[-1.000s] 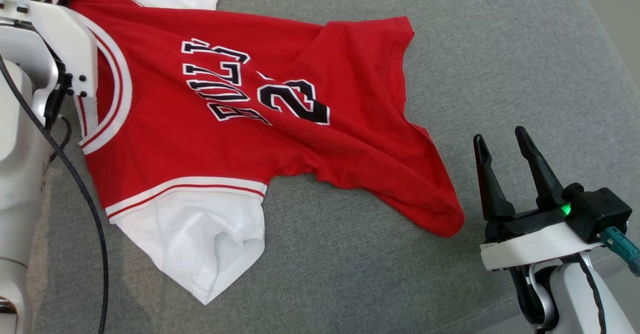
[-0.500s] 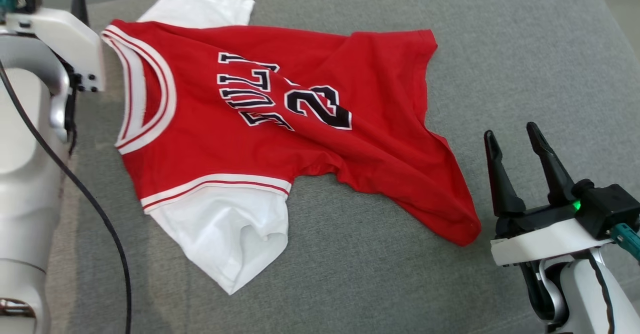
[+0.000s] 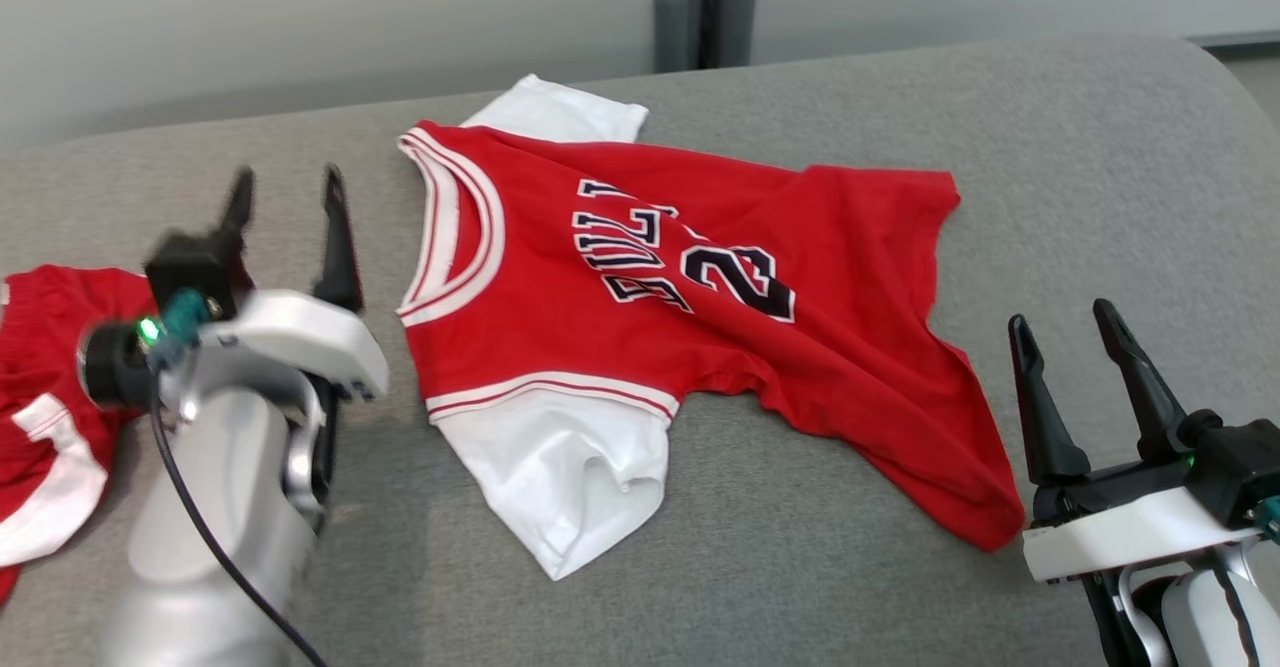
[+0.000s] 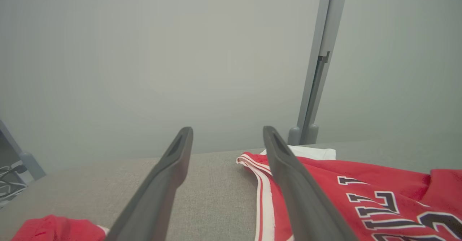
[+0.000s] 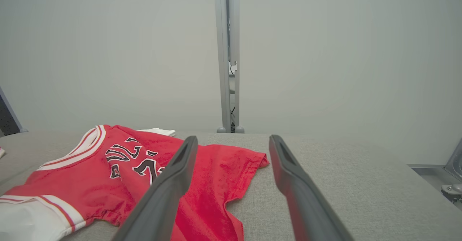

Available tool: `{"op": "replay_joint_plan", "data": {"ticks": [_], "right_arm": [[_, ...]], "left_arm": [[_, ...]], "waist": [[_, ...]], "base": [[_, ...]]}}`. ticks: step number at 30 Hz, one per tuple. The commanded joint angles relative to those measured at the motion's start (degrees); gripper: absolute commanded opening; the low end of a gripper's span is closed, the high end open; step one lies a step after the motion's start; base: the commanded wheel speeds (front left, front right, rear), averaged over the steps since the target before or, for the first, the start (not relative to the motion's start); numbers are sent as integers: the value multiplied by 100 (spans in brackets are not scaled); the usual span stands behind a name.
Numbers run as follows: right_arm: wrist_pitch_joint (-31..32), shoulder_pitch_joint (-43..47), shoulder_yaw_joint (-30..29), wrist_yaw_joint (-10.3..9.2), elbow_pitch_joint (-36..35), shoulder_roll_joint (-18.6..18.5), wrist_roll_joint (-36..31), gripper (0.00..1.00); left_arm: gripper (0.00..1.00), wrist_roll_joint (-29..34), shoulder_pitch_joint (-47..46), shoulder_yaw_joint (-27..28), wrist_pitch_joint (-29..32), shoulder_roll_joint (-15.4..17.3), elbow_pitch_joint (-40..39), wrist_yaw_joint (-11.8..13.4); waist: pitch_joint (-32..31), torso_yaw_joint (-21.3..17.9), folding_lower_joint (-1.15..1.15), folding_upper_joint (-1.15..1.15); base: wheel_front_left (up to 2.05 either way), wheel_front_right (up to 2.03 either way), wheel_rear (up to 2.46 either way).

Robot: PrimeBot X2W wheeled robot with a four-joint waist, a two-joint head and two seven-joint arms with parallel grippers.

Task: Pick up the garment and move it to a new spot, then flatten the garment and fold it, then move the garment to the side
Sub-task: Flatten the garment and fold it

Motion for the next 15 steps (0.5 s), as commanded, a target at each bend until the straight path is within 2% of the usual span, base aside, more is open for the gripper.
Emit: {"op": "replay_joint_plan", "data": {"ticks": [1,9,15], "right_arm": [[-31,61,-6,0,-39,-41,-11,100],[-31,209,42,0,-8,-97,10,100],[-31,231,126,0,37,-119,37,100]], "left_arm": [[100,-34,237,31,-34,-39,-162,65],[100,-6,1734,74,-50,-473,-1235,375],[100,244,2343,82,-52,-623,-1695,435]], "waist": [[-214,229,0,0],[-402,445,0,0],[-454,467,0,0]], "base": [[0,0,0],[0,0,0],[0,0,0]]}}
